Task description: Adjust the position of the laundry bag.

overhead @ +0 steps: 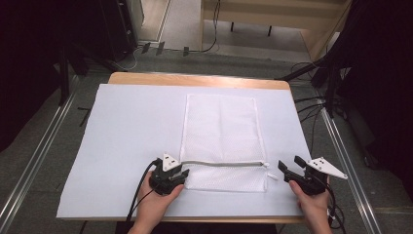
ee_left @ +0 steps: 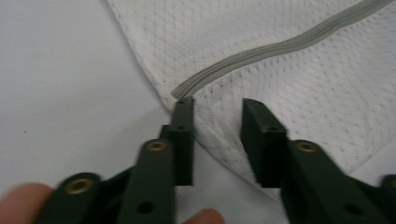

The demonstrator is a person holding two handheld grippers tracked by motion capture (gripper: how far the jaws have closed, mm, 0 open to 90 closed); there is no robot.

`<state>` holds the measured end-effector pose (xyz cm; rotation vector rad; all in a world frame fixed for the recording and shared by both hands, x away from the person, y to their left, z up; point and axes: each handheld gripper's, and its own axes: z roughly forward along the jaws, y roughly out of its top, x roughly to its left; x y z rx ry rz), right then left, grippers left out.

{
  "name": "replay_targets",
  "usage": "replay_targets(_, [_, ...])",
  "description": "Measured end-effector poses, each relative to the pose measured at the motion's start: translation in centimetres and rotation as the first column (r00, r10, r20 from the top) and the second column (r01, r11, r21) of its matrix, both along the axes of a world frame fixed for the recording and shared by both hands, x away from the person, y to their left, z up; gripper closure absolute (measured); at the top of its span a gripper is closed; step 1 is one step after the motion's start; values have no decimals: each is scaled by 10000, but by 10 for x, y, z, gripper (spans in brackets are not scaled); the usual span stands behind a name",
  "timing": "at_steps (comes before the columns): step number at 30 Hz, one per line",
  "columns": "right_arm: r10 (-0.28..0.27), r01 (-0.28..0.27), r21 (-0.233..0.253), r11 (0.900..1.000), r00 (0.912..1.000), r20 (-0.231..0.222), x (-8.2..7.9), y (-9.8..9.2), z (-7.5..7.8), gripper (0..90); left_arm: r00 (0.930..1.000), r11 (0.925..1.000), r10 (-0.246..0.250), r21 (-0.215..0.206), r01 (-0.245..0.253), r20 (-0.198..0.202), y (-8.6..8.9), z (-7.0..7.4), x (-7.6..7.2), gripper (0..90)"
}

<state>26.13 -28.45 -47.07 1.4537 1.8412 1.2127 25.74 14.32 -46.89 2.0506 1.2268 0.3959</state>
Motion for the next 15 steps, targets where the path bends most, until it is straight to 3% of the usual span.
replay_targets(1, [0,0,0,10000,10000,0,0,0,0,319,10000,9999,20,-120,-21,-95,2,0,1,754])
replay_targets(2, [11,-12,16,10000,10000,42,1,1,0,321,9999,9993,-4,-364,-1,-131,7,0,1,894])
replay_targets(5, [10,-10,19,10000,10000,3,0,3,0,322,10000,9999,57,-119,-57,34,11,2,1,900])
replay_targets(10, [165,-164,-215,9996,9999,6,-5,6,-2,323,9984,9979,542,-335,-548,-158,35,4,2,900])
replay_targets(15, [264,-264,-242,9994,9997,3,-8,8,-2,327,9935,9924,1052,-592,-1076,-429,65,5,-9,900])
